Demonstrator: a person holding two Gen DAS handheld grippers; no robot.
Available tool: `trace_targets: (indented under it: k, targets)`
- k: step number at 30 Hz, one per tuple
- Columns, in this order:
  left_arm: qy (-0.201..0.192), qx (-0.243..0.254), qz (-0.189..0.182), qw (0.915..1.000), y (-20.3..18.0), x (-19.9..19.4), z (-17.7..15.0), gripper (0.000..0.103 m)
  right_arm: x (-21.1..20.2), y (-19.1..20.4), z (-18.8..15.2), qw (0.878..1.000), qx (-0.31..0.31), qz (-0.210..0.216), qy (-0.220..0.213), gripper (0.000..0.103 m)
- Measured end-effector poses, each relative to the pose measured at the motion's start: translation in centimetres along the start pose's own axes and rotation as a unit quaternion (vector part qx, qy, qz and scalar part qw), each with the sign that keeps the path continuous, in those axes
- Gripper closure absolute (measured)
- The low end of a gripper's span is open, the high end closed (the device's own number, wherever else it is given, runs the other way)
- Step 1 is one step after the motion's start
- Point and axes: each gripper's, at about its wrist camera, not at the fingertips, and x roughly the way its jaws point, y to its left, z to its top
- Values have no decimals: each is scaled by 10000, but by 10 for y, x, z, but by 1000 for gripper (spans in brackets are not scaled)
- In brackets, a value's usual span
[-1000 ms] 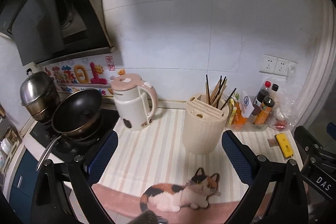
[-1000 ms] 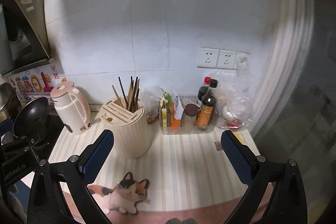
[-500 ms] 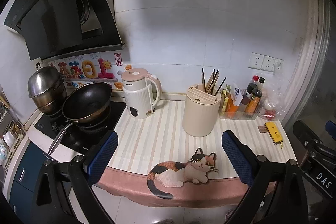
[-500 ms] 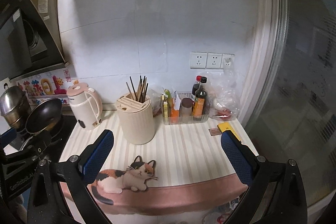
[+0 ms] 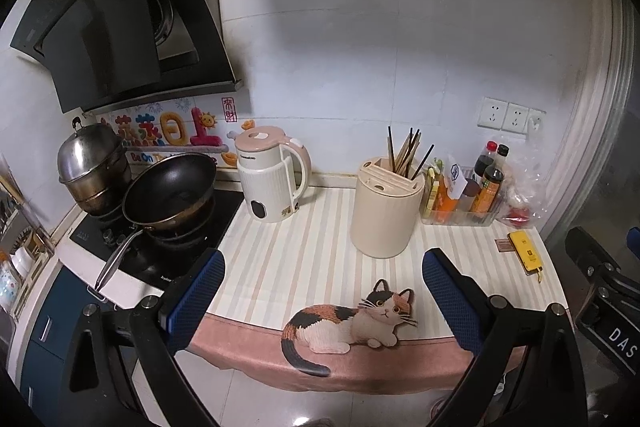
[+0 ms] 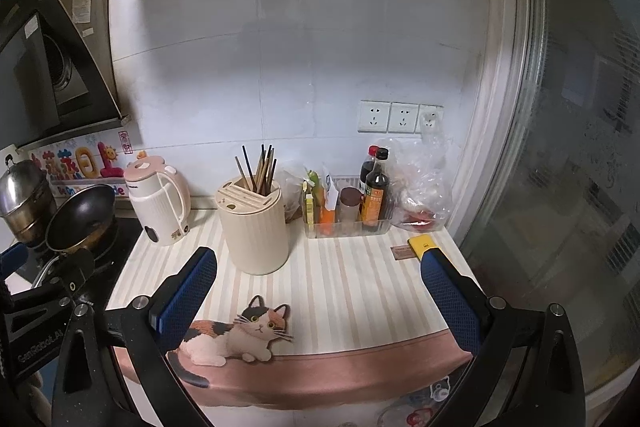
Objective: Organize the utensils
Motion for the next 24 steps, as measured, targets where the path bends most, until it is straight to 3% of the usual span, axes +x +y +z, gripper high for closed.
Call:
trace_targets:
  k: [24]
  targets:
    - [236,54,106,9996,0,16,5,2,28,6,7,9996,-130,18,235,0]
